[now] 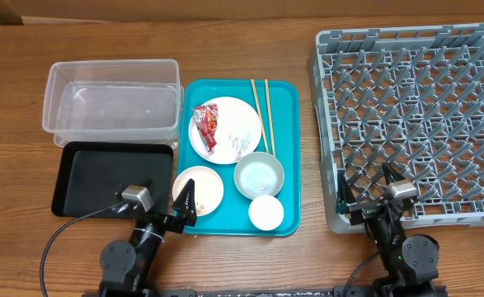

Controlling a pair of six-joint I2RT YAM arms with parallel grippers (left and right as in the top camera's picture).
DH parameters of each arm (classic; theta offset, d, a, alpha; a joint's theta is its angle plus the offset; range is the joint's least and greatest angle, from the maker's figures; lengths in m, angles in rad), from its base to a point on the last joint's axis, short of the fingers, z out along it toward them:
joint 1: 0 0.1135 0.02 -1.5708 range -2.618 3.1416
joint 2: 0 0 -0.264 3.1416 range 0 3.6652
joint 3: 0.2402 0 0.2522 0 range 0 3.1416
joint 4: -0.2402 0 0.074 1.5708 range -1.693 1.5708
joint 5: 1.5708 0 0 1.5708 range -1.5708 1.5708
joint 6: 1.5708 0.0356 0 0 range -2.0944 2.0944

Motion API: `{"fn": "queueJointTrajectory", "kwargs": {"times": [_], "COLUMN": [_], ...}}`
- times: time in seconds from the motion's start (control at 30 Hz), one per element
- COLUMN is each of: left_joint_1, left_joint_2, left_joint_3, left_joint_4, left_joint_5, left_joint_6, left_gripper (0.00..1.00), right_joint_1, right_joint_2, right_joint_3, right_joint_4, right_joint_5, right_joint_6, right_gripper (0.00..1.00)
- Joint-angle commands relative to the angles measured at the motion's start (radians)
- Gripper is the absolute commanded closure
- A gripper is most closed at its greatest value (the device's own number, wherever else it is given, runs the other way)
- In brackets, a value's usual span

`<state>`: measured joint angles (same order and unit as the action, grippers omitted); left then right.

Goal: Sort waste into correct bins and load items into the dishwasher
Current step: 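Reach the left gripper to the small white cup and grasp it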

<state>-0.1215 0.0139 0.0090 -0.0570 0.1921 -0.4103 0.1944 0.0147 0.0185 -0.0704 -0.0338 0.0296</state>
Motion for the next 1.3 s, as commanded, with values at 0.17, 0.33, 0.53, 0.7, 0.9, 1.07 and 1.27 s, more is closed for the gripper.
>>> {"fn": "queueJointTrajectory", "kwargs": {"times": [0.17,0.33,0.53,0.7,0.9,1.07,1.27], "left_joint_1": [0.003,0.003,0.003,0.003,0.003,0.003,-0.162], "left_joint_2": [0.004,0.004,0.063,0.319,0.775,0.978,1.14], "left_joint_3": [-0.004,0.009,0.247,0.57,1.026,1.174,1.172], "left_joint_4": [0.01,0.063,-0.129,-0.452,-0.829,-0.91,-1.02], "left_joint_5": [0.097,0.238,0.285,0.283,0.305,0.531,0.407], "left_joint_6": [-0.021,-0.021,0.014,0.096,0.101,0.112,0.193], "left_gripper": [0.0,0.0,0.0,0.0,0.0,0.0,0.07], "right_joint_1": [-0.002,-0.002,-0.002,-0.002,-0.002,-0.002,-0.003], "right_joint_2": [-0.011,-0.011,0.016,0.146,0.481,0.665,0.74], "right_joint_3": [-0.01,0.023,0.217,0.457,0.85,1.035,1.064], "right_joint_4": [0.017,0.021,-0.158,-0.368,-0.718,-0.85,-0.864], "right_joint_5": [-0.058,-0.153,-0.155,-0.155,-0.158,-0.322,-0.419], "right_joint_6": [0.0,0.121,0.207,0.208,0.207,0.208,0.212], "right_gripper": [0.0,0.0,0.0,0.0,0.0,0.0,0.0]}}
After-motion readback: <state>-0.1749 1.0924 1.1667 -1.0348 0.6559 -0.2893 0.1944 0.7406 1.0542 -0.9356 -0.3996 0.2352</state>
